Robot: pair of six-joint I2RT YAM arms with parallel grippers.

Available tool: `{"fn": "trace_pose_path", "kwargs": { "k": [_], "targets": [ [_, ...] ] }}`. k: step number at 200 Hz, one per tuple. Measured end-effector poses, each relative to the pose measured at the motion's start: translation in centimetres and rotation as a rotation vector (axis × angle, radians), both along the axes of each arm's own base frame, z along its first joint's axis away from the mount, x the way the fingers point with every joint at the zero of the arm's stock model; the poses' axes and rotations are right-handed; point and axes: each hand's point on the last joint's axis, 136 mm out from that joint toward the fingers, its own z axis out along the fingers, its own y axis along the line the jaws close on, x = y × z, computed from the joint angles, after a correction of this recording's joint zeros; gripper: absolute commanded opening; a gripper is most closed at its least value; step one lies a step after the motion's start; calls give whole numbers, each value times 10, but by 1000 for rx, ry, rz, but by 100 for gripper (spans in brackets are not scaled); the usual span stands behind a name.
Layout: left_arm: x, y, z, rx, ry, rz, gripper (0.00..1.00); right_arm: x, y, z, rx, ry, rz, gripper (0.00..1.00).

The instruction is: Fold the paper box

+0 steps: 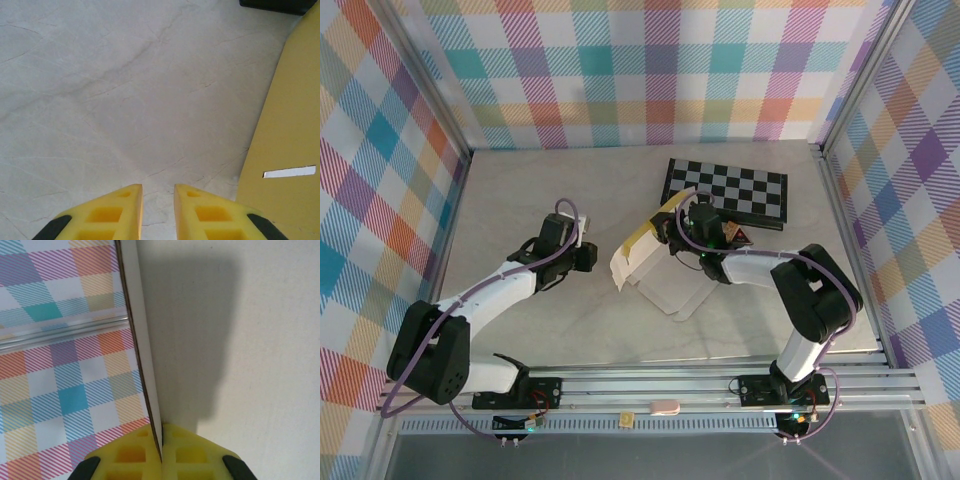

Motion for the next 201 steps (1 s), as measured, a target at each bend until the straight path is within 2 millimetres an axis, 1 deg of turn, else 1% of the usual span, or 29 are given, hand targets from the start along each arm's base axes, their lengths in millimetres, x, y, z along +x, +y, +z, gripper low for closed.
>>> {"fn": "trace_pose_path", "kwargs": {
  "k": [23,45,80,97,143,201],
  "targets": [
    [-3,-5,-2,-11,4,-28,22,-2,-1,-1,1,-13,7,0],
    [-13,-13,-9,-19,16,-85,22,-4,-2,-2,5,-23,14,0],
    [-44,-35,-31,-39,41,-216,22,-6,-5,-2,17,-36,18,0],
    [-53,-45,-34,-44,41,-260,24,-7,-5,-2,22,-40,24,0],
    [-57,-69,-24,-63,-20,-329,27,-11,-5,-2,35,-52,37,0],
    [-57,-82,-27,-49,-43,-352,31,-13,-6,-3,41,-56,44,0]
  ]
}}
